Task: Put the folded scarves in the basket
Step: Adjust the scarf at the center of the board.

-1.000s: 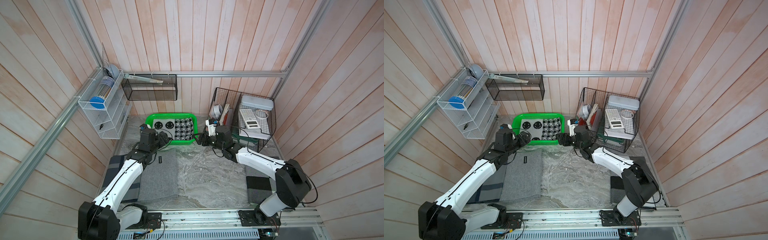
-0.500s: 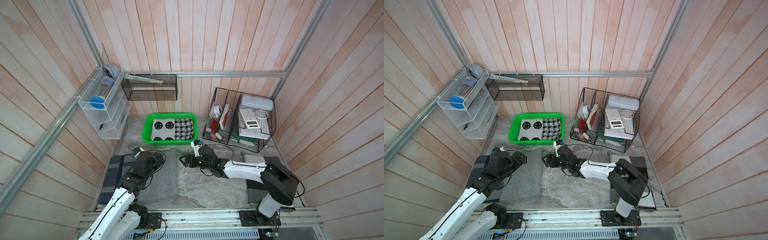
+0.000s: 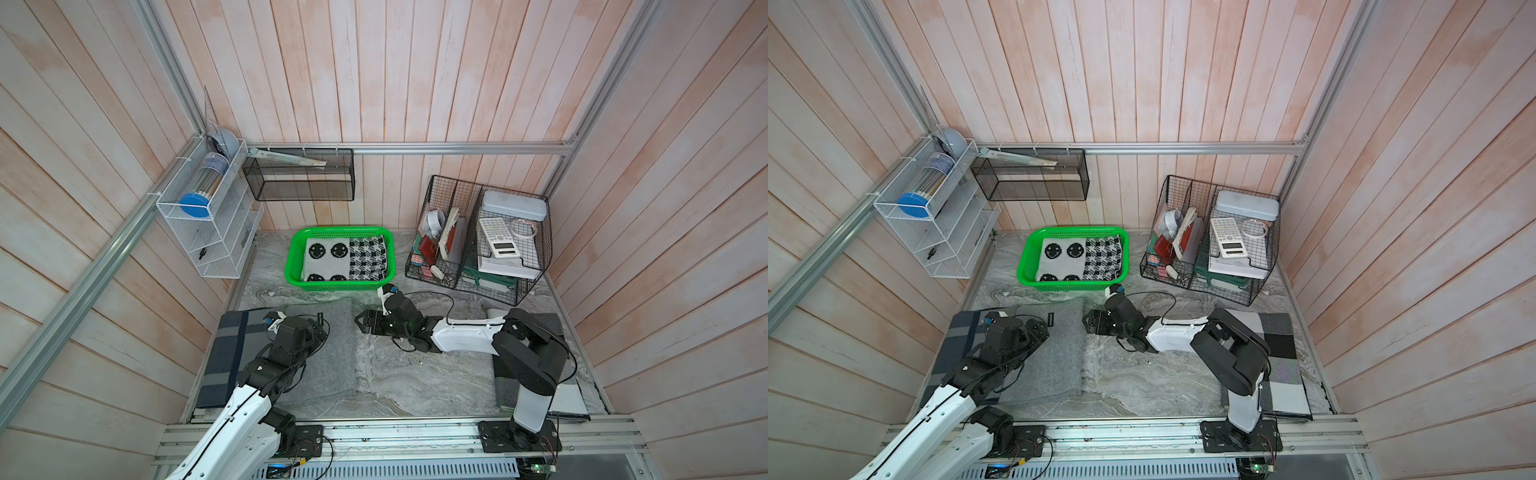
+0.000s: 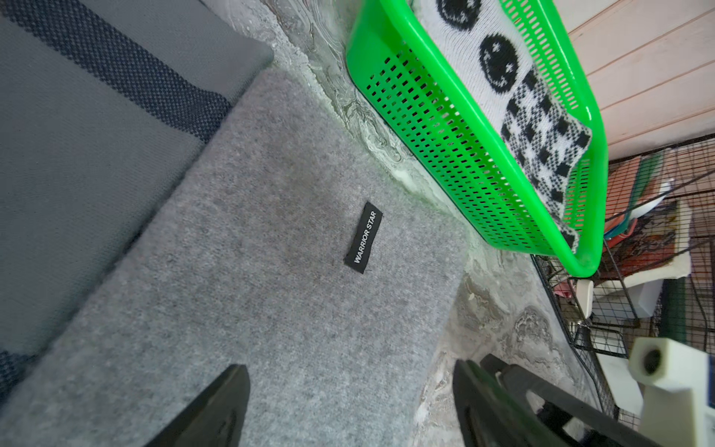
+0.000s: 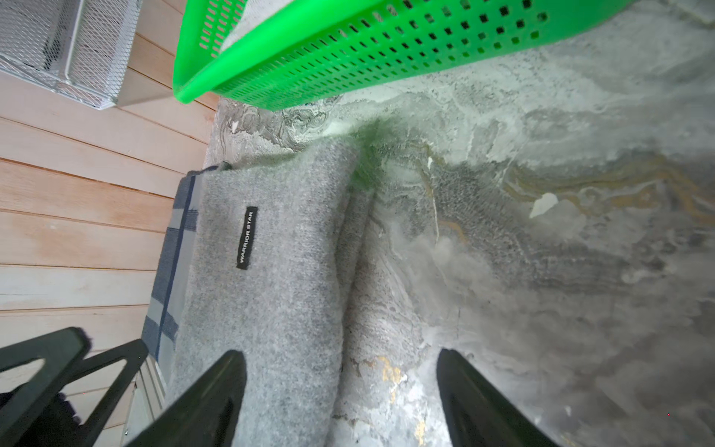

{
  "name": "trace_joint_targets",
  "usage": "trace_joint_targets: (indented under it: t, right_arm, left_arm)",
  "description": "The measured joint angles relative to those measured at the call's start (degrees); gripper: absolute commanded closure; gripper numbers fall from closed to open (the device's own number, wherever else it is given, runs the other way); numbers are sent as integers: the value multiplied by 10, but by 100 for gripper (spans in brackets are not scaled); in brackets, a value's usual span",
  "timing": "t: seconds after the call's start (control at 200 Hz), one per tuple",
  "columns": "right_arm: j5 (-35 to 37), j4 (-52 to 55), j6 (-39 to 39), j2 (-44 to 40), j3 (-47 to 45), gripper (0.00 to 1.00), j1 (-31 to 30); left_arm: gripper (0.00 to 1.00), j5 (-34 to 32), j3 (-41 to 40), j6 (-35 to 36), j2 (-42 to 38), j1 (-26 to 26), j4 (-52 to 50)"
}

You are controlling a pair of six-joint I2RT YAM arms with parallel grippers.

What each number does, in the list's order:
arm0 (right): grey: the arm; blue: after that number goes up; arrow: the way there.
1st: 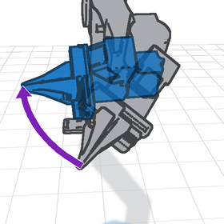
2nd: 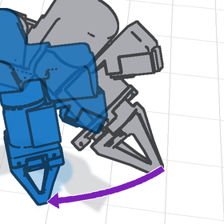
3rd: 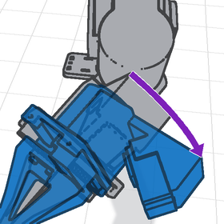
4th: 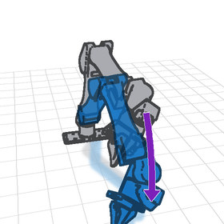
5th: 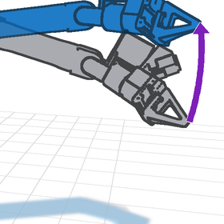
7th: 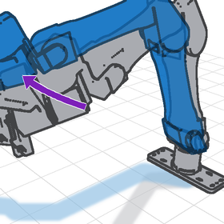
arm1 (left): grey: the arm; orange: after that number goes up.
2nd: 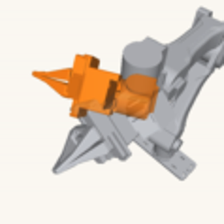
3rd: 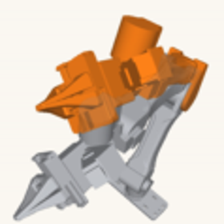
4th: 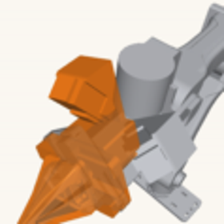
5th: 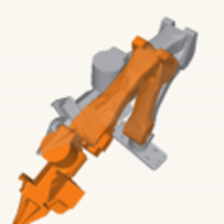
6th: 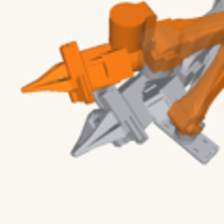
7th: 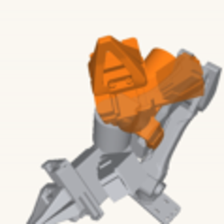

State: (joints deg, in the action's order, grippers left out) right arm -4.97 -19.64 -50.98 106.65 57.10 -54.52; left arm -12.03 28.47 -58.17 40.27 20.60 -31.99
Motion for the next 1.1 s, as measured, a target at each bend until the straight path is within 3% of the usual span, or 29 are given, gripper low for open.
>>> trace_joint_targets:
  t: [0.245,0.47,0.55,0.645,0.72,0.9,1.1]
  right_arm:
    - [-3,-1,-1,36,17,17,-16]
    - [-18,-15,-7,82,61,27,-25]
    - [-25,-21,-14,100,74,43,-26]
    - [-31,-34,-18,113,75,80,-27]
    - [-37,-43,-23,115,74,100,-27]
    - [-16,-70,-26,82,31,100,-28]
    - [59,-67,-41,-45,-97,100,-28]
  left_arm:
    - [13,-5,-26,-14,-43,0,7]
    - [12,-5,-42,-26,-55,0,7]
    - [13,-4,-42,-28,-55,0,7]
    - [13,-2,-43,-27,-54,0,11]
    - [13,2,-44,-27,-52,0,18]
    - [13,37,-48,-20,-34,0,43]
    - [13,80,-51,-14,-16,9,81]
